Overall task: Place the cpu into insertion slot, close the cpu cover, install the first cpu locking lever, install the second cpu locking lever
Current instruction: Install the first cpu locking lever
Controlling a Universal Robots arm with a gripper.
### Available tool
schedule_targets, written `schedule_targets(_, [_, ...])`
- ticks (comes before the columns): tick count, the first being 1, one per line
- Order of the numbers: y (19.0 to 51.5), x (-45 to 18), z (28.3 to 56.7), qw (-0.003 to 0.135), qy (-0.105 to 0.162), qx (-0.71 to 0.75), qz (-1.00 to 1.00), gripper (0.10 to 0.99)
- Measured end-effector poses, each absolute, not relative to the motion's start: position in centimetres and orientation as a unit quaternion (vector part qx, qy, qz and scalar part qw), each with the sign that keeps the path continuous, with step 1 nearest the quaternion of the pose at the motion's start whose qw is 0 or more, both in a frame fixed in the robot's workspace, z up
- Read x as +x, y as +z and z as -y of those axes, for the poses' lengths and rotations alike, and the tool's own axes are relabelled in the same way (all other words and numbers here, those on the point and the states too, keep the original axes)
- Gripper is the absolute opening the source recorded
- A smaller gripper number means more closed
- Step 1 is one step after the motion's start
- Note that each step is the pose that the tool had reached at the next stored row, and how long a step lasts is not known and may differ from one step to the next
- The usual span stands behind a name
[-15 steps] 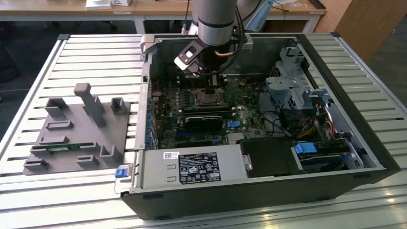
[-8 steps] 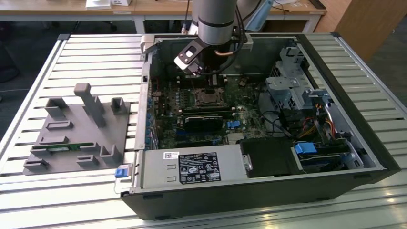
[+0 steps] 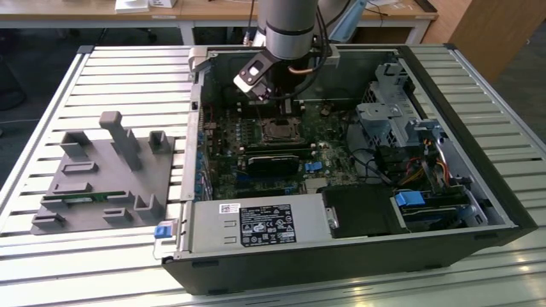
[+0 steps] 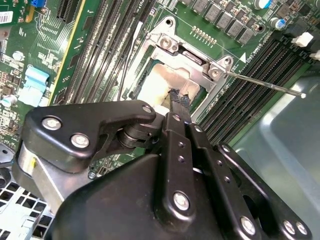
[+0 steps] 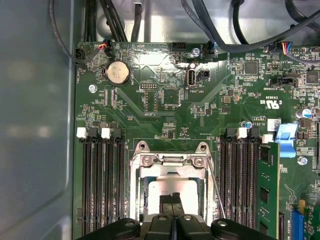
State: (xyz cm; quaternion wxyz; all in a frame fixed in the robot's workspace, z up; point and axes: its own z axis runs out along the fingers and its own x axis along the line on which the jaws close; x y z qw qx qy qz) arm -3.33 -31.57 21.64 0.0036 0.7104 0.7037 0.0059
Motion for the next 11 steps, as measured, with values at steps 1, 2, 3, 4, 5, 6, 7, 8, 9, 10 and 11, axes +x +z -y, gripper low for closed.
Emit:
schedule_targets(1, [21.71, -3.33, 31.57, 0.004, 0.006, 0.71, -0.704, 0.106])
schedule_targets(2, [21.78, -3.33, 31.57, 0.004, 0.006, 0.71, -0.704, 0.106])
schedule_targets(3, [21.86, -3.33, 31.57, 0.004, 0.006, 0.71, -0.704, 0.106])
schedule_targets(4, [21.97, -3.33, 31.57, 0.004, 0.006, 0.71, -0.704, 0.106])
schedule_targets(5, [22.09, -3.33, 31.57, 0.004, 0.006, 0.71, -0.704, 0.106])
schedule_targets(6, [22.21, -3.33, 31.57, 0.004, 0.006, 0.71, -0.704, 0.106])
schedule_targets(7, [22.29, -3.32, 31.57, 0.004, 0.006, 0.71, -0.704, 0.106])
schedule_targets(8, [22.3, -3.32, 31.57, 0.004, 0.006, 0.71, -0.704, 0.106])
schedule_targets(9, [22.3, -3.32, 31.57, 0.004, 0.006, 0.71, -0.704, 0.106])
schedule_targets(10, [22.3, -3.32, 31.57, 0.004, 0.006, 0.71, -0.704, 0.106])
schedule_targets(11, [22.3, -3.32, 31.57, 0.004, 0.006, 0.71, -0.704, 0.106])
